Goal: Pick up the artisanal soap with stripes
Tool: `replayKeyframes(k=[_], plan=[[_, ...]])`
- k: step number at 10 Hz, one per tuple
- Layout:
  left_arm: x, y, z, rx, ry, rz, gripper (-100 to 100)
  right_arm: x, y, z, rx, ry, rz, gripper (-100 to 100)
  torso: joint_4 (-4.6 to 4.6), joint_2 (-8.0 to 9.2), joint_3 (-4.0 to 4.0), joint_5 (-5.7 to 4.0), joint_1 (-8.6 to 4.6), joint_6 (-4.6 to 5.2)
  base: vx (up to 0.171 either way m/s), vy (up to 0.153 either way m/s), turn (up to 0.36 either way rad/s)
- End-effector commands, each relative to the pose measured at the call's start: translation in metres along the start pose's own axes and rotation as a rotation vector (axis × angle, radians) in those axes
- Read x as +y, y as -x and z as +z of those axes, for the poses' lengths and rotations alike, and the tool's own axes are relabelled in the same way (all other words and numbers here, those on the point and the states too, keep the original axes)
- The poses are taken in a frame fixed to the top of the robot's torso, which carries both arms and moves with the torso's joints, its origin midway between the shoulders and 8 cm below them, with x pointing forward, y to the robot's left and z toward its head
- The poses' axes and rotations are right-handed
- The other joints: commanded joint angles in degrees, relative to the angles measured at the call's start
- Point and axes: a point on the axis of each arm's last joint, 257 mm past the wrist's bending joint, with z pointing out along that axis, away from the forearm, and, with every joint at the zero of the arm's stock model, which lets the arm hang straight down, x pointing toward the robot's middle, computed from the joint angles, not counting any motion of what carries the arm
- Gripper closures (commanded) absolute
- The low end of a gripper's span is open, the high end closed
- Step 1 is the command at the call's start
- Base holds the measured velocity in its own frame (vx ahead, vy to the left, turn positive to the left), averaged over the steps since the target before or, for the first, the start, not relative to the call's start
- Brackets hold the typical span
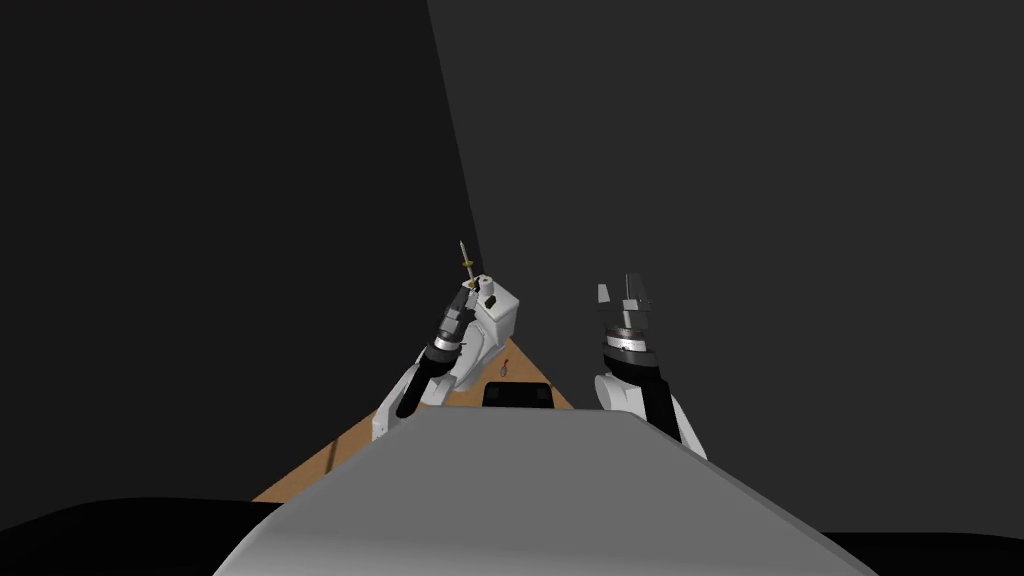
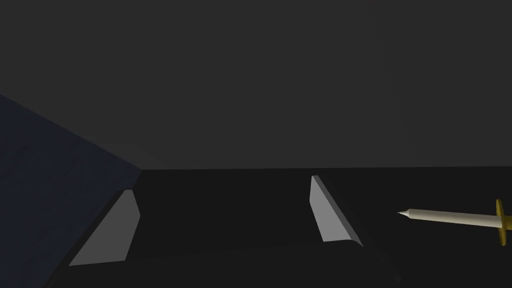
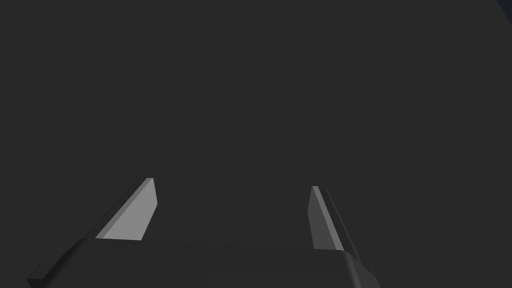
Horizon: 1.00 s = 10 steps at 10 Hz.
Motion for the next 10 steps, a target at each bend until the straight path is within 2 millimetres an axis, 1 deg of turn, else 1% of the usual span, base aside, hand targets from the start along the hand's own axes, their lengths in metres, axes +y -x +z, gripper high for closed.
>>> replayKeyframes(k=[1,2,3,4,5,6,7,8,9,10], plan=[[-0.004,-0.027,-0.003,0.087,-0.027,0.033,-100,0.000,0.000,0.000,0.000,0.000,0.000,0,0.00,0.00,0.00,0.00,0.00,0.00,-0.016,0.000,-0.176],[-0.003,-0.028,-0.005,0.103,-0.024,0.040,-100,0.000,0.000,0.000,0.000,0.000,0.000,0,0.00,0.01,0.00,0.00,-0.01,0.03,-0.013,0.002,-0.105],[-0.008,-0.050,-0.008,0.169,-0.054,0.064,-100,0.000,0.000,0.000,0.000,0.000,0.000,0,0.00,0.00,0.00,0.00,0.01,-0.01,-0.015,0.002,-0.208],[-0.006,-0.052,-0.011,0.194,-0.049,0.074,-100,0.000,0.000,0.000,0.000,0.000,0.000,0,0.00,0.02,0.01,0.00,0.01,0.03,-0.015,0.009,-0.094],[-0.011,-0.074,-0.017,0.259,-0.081,0.098,-100,0.000,0.000,0.000,0.000,0.000,0.000,0,0.00,0.02,0.01,0.01,0.03,-0.01,-0.019,0.011,-0.193],[-0.008,-0.076,-0.021,0.288,-0.075,0.110,-100,0.000,0.000,0.000,0.000,0.000,0.000,0,0.01,0.03,0.02,0.01,0.04,0.02,-0.016,0.012,-0.113],[-0.013,-0.098,-0.029,0.356,-0.111,0.136,-100,0.000,0.000,0.000,0.000,0.000,0.000,0,0.00,0.01,0.01,0.01,0.05,-0.01,-0.020,0.012,-0.174],[-0.011,-0.099,-0.034,0.383,-0.105,0.146,-100,0.000,0.000,0.000,0.000,0.000,0.000,0,0.00,0.02,0.01,0.01,0.05,0.02,-0.017,0.013,-0.139],[-0.015,-0.120,-0.045,0.451,-0.143,0.173,-100,0.000,0.000,0.000,0.000,0.000,0.000,0,0.00,0.02,0.01,0.01,0.06,-0.01,-0.020,0.018,-0.226],[-0.012,-0.121,-0.051,0.483,-0.136,0.184,-100,0.000,0.000,0.000,0.000,0.000,0.000,0,0.00,0.02,0.01,0.02,0.08,0.02,-0.021,0.021,-0.135]])
